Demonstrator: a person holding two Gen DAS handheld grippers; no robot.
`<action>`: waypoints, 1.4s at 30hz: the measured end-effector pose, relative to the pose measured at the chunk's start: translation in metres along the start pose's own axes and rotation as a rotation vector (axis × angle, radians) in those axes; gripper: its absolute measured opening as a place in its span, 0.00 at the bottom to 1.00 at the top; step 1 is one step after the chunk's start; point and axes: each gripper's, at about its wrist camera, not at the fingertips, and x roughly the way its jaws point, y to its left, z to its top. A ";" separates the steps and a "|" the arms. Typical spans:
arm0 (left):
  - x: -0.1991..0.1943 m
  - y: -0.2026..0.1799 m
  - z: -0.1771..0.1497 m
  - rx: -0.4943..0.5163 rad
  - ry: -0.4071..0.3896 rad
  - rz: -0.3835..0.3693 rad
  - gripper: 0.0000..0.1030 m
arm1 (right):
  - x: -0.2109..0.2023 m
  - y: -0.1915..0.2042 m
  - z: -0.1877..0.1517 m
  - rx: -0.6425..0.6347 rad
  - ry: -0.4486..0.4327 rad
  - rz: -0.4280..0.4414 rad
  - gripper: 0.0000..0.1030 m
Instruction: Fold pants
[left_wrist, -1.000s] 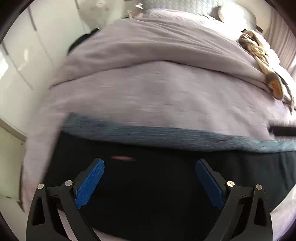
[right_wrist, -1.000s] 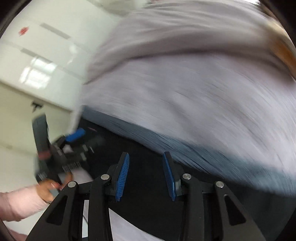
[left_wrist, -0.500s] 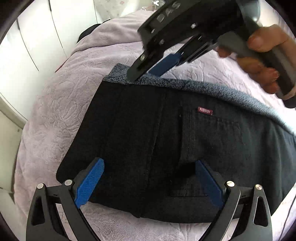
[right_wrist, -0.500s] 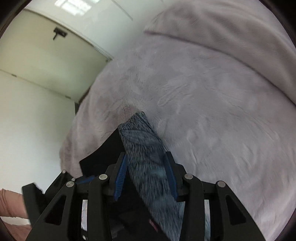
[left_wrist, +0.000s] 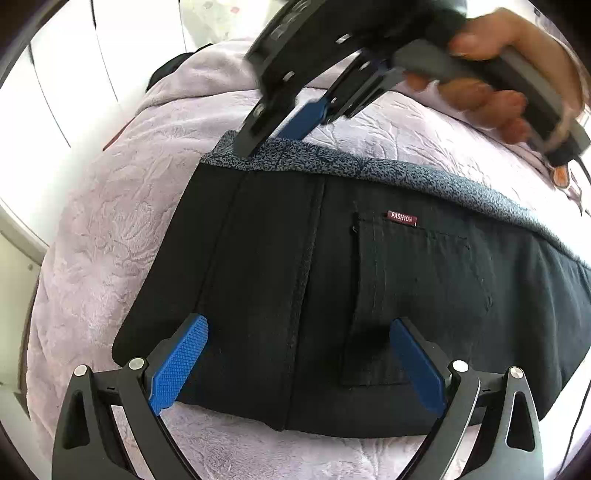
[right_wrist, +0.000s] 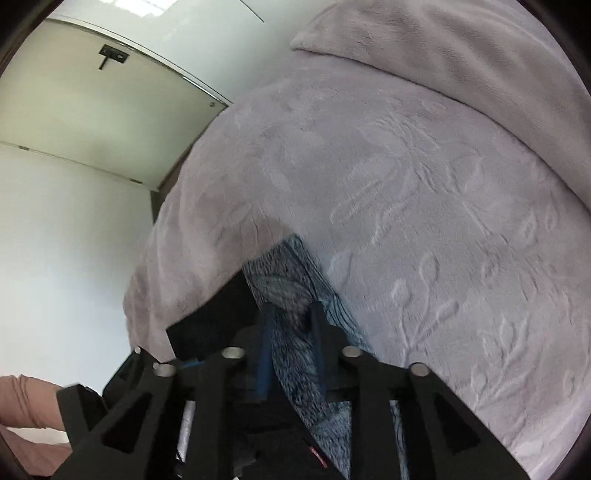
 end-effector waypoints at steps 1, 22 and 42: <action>-0.001 -0.001 -0.002 0.002 0.000 0.003 0.97 | 0.008 0.000 0.003 -0.011 0.025 -0.012 0.36; 0.009 0.004 0.101 -0.043 -0.011 0.032 0.97 | -0.102 -0.014 -0.069 0.224 -0.317 -0.244 0.31; 0.023 -0.023 0.048 0.003 0.146 0.088 1.00 | -0.074 -0.033 -0.450 1.111 -0.588 0.205 0.29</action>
